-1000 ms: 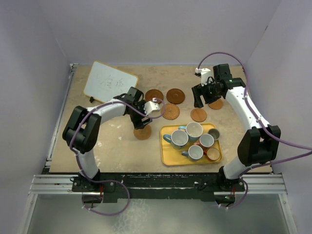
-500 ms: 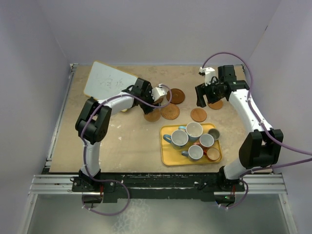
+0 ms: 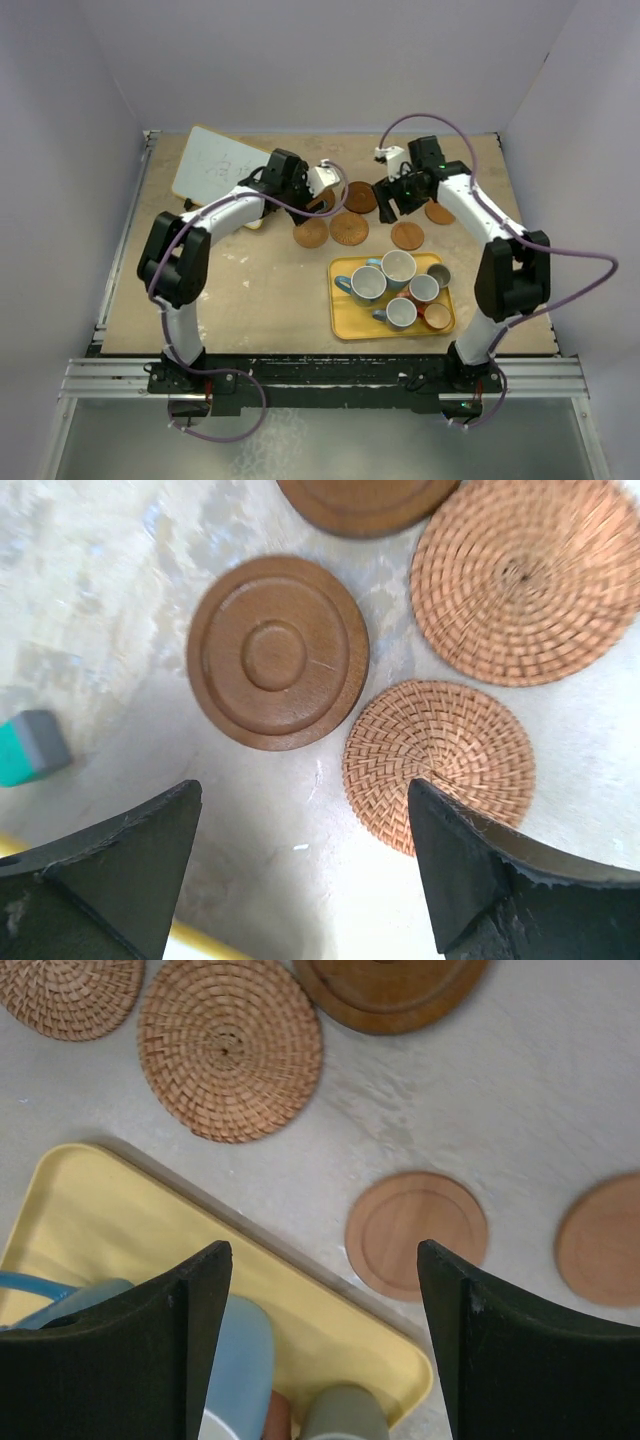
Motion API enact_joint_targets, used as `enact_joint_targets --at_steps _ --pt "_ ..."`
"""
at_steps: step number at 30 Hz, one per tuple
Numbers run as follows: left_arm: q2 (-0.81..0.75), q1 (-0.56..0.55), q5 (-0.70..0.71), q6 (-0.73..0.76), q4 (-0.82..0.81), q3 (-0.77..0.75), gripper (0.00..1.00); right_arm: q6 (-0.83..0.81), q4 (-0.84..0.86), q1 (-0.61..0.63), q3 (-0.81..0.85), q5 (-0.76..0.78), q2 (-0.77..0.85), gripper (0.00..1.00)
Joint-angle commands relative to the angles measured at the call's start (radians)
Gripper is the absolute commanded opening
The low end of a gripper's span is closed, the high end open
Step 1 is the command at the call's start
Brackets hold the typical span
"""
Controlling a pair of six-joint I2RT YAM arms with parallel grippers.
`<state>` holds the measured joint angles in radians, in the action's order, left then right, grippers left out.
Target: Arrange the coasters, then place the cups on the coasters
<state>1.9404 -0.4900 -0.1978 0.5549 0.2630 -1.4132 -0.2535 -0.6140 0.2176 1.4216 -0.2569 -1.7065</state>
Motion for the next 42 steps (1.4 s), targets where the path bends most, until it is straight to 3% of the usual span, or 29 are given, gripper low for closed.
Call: enact_joint_targets --at_steps 1,10,20,42 --pt "-0.16 0.023 -0.089 -0.056 -0.038 0.031 0.81 0.008 0.056 0.093 0.084 0.064 -0.071 0.76" --pt "-0.352 0.143 -0.145 -0.116 -0.069 0.206 0.81 0.024 0.041 0.216 0.23 0.167 -0.286 0.74" --pt "-0.424 0.196 -0.155 -0.133 -0.109 0.31 0.81 0.019 0.043 0.262 0.28 0.327 -0.416 0.74" --pt "-0.442 0.196 -0.173 -0.112 -0.107 0.345 0.81 -0.064 -0.044 0.233 0.143 0.347 -0.365 0.68"
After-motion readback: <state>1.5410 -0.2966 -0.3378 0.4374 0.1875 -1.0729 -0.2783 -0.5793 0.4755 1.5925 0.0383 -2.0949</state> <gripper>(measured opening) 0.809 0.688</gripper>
